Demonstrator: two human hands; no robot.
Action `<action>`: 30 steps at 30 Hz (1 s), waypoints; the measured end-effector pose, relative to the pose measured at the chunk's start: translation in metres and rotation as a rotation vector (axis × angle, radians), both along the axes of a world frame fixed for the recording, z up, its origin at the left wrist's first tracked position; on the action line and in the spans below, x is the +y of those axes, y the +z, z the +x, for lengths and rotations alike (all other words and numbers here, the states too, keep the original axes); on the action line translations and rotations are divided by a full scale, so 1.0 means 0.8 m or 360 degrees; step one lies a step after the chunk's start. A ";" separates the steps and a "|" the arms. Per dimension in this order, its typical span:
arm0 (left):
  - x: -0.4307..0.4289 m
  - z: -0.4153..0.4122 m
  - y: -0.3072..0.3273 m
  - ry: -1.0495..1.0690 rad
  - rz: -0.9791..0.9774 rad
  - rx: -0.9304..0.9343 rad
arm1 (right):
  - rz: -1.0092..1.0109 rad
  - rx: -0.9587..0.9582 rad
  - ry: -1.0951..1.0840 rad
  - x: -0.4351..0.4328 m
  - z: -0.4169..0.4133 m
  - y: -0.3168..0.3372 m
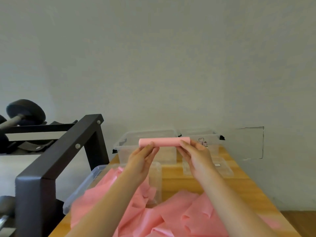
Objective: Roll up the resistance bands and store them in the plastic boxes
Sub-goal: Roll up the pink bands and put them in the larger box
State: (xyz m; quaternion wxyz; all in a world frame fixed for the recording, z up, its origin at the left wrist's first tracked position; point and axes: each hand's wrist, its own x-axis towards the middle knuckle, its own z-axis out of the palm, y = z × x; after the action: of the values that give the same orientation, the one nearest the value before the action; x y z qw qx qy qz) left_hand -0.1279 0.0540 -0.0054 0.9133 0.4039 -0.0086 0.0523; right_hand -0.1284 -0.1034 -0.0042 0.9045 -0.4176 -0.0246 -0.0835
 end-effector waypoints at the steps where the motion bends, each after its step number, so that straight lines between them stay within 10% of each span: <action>1: 0.004 0.013 -0.002 0.0005 0.0023 0.0010 | -0.0012 -0.0001 -0.0010 0.003 0.013 -0.002; 19: 0.102 0.297 -0.027 0.0364 0.0491 -0.0023 | -0.0205 0.0135 0.0182 0.086 0.329 -0.031; 30: 0.136 0.391 -0.012 0.0313 0.0153 0.0747 | -0.0346 0.0698 0.0172 0.126 0.425 -0.027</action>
State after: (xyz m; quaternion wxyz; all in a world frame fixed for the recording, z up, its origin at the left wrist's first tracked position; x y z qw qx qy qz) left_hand 0.1852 0.1625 -0.0151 0.8605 0.4468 0.2404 0.0452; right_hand 0.2116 -0.0028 -0.0261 0.8411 -0.5185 0.1413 0.0607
